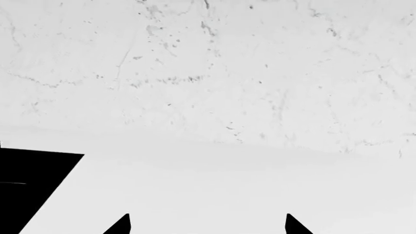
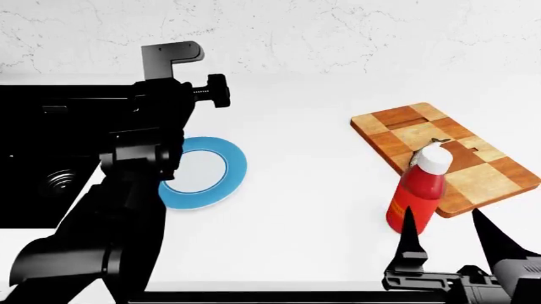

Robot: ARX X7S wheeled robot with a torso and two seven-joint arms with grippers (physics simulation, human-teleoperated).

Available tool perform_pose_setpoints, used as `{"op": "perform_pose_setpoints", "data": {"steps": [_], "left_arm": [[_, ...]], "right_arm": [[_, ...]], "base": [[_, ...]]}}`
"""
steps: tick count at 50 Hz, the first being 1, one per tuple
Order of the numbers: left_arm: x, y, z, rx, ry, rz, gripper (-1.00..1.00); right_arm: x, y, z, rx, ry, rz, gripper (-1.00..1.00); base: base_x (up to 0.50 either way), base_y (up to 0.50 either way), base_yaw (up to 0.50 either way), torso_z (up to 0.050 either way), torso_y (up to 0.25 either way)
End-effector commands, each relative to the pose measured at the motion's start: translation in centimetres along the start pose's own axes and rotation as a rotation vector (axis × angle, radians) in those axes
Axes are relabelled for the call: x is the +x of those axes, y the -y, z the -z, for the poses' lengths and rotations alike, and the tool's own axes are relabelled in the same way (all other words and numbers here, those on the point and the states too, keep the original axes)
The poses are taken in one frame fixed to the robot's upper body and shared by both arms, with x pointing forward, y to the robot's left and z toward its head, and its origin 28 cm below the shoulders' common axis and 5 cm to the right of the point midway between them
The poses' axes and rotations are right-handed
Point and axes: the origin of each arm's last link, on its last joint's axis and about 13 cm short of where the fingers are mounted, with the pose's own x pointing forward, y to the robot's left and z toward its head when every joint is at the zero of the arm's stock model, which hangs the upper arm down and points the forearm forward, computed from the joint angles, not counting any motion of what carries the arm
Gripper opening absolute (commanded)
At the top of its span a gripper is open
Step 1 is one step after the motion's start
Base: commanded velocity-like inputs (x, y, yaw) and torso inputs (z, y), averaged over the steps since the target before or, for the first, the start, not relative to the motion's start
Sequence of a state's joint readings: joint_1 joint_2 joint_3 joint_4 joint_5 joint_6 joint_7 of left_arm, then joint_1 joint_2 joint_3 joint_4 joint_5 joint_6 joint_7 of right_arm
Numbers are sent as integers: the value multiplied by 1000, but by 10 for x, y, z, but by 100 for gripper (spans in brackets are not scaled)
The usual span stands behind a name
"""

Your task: Pick the fish from the plate and place it on the cutting board. Then pick the condiment bottle from the cabinet and place it next to the cutting board.

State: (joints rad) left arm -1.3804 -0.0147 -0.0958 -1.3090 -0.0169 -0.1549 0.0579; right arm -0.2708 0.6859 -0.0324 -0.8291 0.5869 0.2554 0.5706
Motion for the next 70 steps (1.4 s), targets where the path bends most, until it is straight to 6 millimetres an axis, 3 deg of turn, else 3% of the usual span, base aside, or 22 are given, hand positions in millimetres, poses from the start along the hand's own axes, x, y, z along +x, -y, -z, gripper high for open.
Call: {"op": "perform_pose_setpoints", "data": {"steps": [1,6,14,32,35,43,70], "left_arm": [[2,3,-26,-11,86,55,100],[-2,4,-53,1,155,76,100],[-44,11,-89,21,234,126,100],[-138,14,-116,125,307,174,100],[-180,15,-115,202,320,167,100],[-216,13,-103,207,371,165,100],[-274,-4,-50,176,441,172,100]], "right_arm": [[-6,1,-15,14,50,-6,100],[-7,2,-18,19,62,-3,100],[-7,3,-25,15,75,4,100],[-4,7,-43,10,117,11,100],[-4,9,-56,7,151,19,100],[-4,10,-68,10,183,21,100],[-7,11,-100,32,259,25,100]], "base": [[0,0,0,0,0],[0,0,0,0,0],[0,0,0,0,0],[0,0,0,0,0],[0,0,0,0,0],[0,0,0,0,0],[0,0,0,0,0]]}}
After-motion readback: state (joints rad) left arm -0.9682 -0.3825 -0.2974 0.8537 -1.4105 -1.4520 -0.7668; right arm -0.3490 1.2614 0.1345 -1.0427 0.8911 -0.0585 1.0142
